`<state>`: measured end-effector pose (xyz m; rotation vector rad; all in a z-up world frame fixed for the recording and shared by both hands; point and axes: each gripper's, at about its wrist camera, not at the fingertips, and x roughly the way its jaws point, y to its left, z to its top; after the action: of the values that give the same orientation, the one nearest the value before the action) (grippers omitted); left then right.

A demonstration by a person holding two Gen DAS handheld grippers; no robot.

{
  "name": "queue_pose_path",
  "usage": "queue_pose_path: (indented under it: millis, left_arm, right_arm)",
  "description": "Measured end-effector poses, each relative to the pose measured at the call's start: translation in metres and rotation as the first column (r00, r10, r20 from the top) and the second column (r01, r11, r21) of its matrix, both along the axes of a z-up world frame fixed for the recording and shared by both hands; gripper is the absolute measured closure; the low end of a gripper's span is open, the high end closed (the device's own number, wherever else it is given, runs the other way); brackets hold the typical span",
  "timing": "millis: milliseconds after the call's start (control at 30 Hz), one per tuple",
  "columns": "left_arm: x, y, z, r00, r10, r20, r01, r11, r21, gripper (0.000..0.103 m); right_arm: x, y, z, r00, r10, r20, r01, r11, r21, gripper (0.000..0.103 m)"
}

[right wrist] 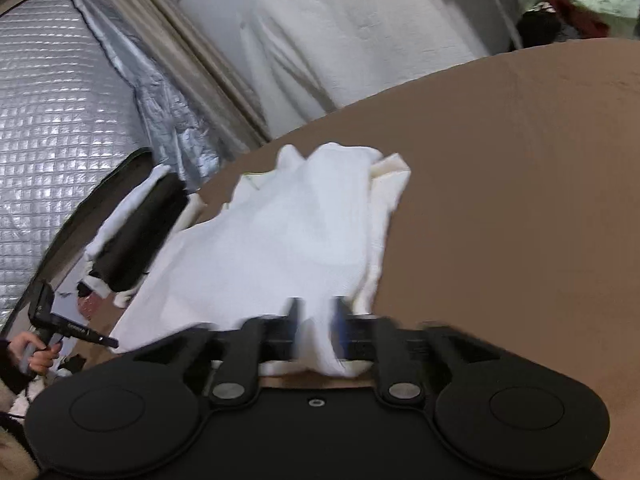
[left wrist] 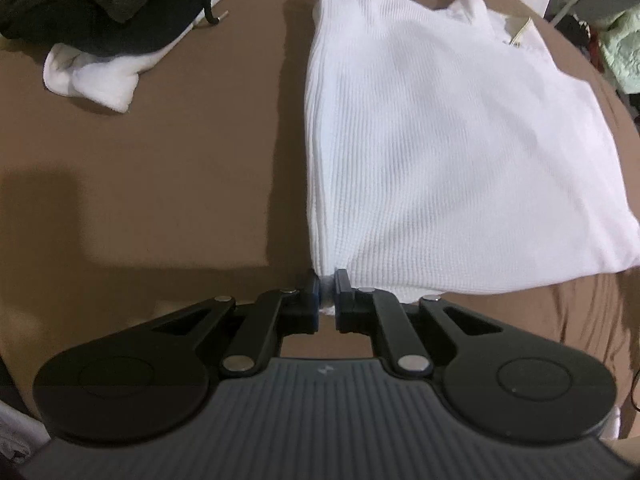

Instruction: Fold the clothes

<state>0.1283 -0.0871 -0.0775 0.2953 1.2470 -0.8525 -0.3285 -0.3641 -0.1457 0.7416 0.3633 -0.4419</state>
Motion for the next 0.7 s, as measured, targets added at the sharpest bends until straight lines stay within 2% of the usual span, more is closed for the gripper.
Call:
queue_pose_path:
  millis: [33,100,133,167,233,267,300,333,367,400,433,500,600,667,700]
  left_arm:
    - [-0.002,0.001,0.0,1.0,-0.003,0.009,0.003,1.0,-0.002,0.098]
    - [-0.008,0.005,0.004,0.999,-0.015,0.037,0.015,1.0,0.002,0.098]
    - [-0.011,0.008,0.01,0.998,-0.018,0.054,0.017,1.0,0.006,0.098]
    - [-0.013,0.01,0.017,0.997,-0.018,0.07,0.018,1.0,0.009,0.098]
    - [-0.022,0.014,0.029,0.987,-0.039,0.153,0.031,0.998,0.054,0.098]
    - [-0.026,0.015,0.032,0.977,-0.059,0.205,0.04,0.994,0.097,0.103]
    - [-0.028,0.011,0.025,0.962,-0.091,0.257,0.041,0.98,0.193,0.103]
    - [-0.028,0.006,0.015,0.944,-0.13,0.304,0.035,0.953,0.3,0.103]
    - [-0.027,0.002,0.002,0.941,-0.154,0.3,0.036,0.93,0.365,0.103]
    - [-0.021,0.002,-0.012,0.957,-0.14,0.255,0.03,0.92,0.391,0.103]
    - [-0.016,0.003,-0.017,0.968,-0.113,0.226,0.017,0.921,0.388,0.103]
    - [-0.011,0.012,-0.002,0.966,-0.064,0.248,-0.02,0.946,0.325,0.102]
    - [-0.012,0.003,0.019,0.96,-0.047,0.275,-0.024,0.968,0.251,0.098]
    - [-0.014,-0.019,0.029,0.95,-0.064,0.305,-0.007,0.974,0.226,0.086]
    - [-0.015,-0.03,0.033,0.943,-0.074,0.325,0.003,0.977,0.215,0.08]
  right_arm:
    - [0.004,-0.002,-0.004,1.0,0.008,-0.01,-0.008,1.0,0.016,0.05]
    - [0.012,-0.003,-0.013,0.999,0.039,-0.036,-0.038,0.998,0.04,0.051]
    - [0.017,-0.001,-0.018,0.997,0.064,-0.048,-0.062,0.997,0.044,0.087]
    - [0.021,0.001,-0.022,0.994,0.089,-0.061,-0.086,0.995,0.048,0.098]
    - [0.014,0.017,-0.007,0.99,0.136,-0.032,-0.136,0.99,-0.022,0.098]
    - [0.009,0.026,0.001,0.987,0.16,-0.016,-0.16,0.985,-0.06,0.098]
    - [0.007,0.028,0.003,0.986,0.159,-0.044,-0.162,0.984,-0.078,0.098]
    - [0.005,0.028,0.003,0.985,0.153,-0.081,-0.16,0.983,-0.091,0.099]
    - [0.003,0.029,0.004,0.982,0.146,-0.117,-0.159,0.982,-0.105,0.099]
    - [0.004,0.024,-0.004,0.979,0.141,-0.15,-0.154,0.985,-0.074,0.099]
    - [0.007,0.018,-0.013,0.974,0.138,-0.182,-0.147,0.989,-0.034,0.099]
    - [0.012,0.01,-0.025,0.963,0.141,-0.228,-0.139,0.99,0.024,0.097]
    - [0.015,0.002,-0.006,0.968,0.163,-0.192,-0.164,0.986,0.012,0.088]
    - [0.017,-0.009,0.011,0.975,0.171,-0.141,-0.172,0.985,0.0,0.069]
    - [0.021,-0.02,0.019,0.981,0.164,-0.106,-0.166,0.986,-0.003,0.064]
